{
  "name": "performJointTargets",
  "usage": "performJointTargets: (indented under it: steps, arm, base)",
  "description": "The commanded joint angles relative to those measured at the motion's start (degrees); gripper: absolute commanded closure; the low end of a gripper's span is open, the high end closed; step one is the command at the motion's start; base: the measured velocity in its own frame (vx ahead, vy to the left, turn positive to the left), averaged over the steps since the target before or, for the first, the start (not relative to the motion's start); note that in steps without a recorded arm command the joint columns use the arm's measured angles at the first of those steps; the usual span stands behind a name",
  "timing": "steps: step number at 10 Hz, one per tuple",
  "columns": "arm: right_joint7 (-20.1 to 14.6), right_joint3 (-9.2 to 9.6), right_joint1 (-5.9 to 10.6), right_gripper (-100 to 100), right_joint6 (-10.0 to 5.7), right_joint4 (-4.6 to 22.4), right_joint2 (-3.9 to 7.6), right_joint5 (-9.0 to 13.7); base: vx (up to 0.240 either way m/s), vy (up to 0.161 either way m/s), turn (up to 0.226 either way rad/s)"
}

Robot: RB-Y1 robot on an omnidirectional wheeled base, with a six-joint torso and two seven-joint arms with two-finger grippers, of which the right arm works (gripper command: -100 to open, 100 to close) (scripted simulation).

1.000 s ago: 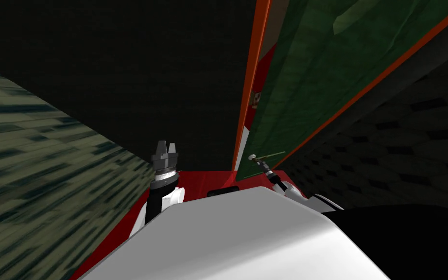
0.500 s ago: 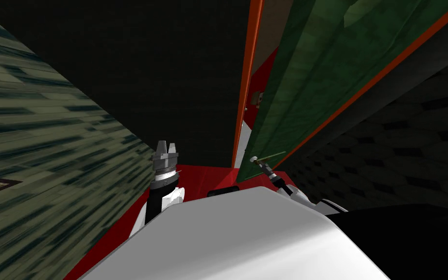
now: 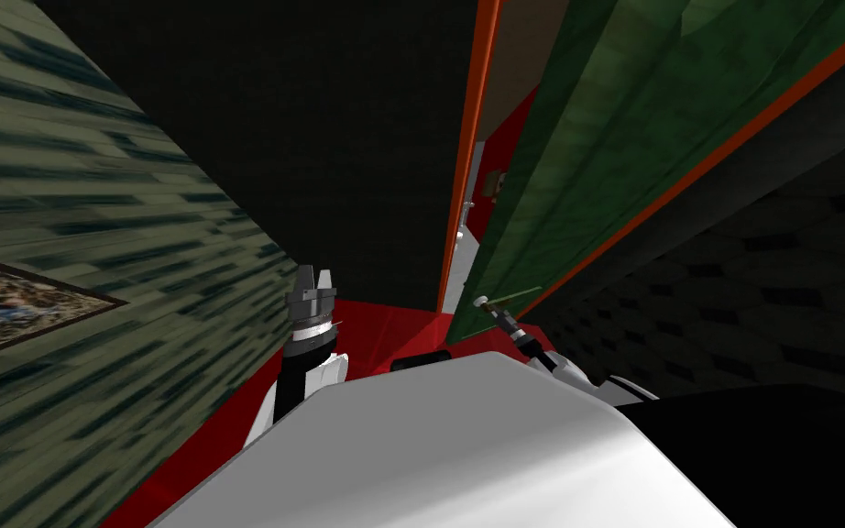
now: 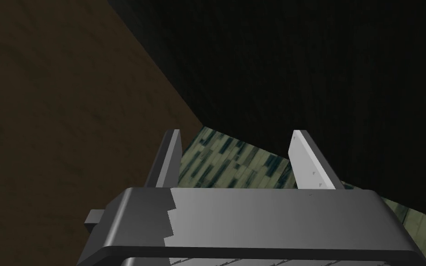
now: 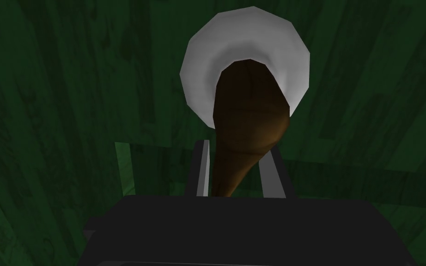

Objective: Pull the door open

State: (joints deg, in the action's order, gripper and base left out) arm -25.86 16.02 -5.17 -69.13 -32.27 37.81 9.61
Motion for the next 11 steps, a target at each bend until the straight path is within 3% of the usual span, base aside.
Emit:
performJointTargets:
  steps: [1, 6, 8, 11]
  arm:
    - [-0.1, 0.47, -0.39, 100, -1.62, 1.1, 0.13, 0.1]
    - [-0.6, 1.36, -1.08, 100, -5.35, 3.3, 1.00, 0.7]
    - [-0.5, 1.53, -1.37, 100, -4.77, 2.8, 0.73, 0.6]
    - [-0.7, 1.95, -1.12, 100, -5.78, 3.9, 0.81, 0.8]
  base:
    - [-0.207, -0.117, 0.192]
    - [-0.220, -0.109, 0.187]
    - [-0.090, -0.038, 0.044]
    - [-0.181, -0.076, 0.183]
